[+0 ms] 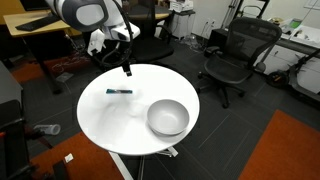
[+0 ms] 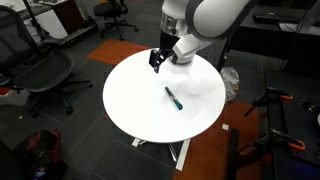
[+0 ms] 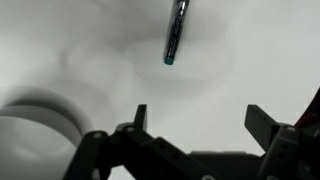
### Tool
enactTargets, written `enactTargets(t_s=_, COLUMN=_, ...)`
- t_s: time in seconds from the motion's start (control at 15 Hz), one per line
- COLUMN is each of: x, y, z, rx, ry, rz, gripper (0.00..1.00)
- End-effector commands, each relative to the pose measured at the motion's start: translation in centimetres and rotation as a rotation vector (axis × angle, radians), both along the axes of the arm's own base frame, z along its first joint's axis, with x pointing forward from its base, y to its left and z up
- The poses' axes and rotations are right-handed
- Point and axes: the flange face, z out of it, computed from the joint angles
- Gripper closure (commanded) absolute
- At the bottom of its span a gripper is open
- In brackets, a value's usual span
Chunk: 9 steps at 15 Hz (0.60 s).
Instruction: Remove the marker from the bowl and put it on the table
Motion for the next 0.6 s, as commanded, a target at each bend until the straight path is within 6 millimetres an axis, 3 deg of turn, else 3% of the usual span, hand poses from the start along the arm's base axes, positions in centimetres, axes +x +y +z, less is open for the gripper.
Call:
enactTargets(t_s=0.0, x=-1.6, y=-0.3, z=2.6, rx=-0.027, ry=-0.003, rz=0.036, gripper=0.0)
enactTargets(t_s=0.2, x=-2.0, y=-0.4, z=3.3, rx=-0.035, ry=-0.018, rz=0.049, gripper=0.0)
enactTargets(t_s=0.27, x=-0.7, y=-0.2, z=2.3, rx=-0.024, ry=-0.025, rz=0.033, gripper=0.0)
enactTargets(t_s=0.53, x=-1.1, y=-0.2, z=2.5, rx=-0.025, ry=-0.025, rz=0.037, gripper=0.0)
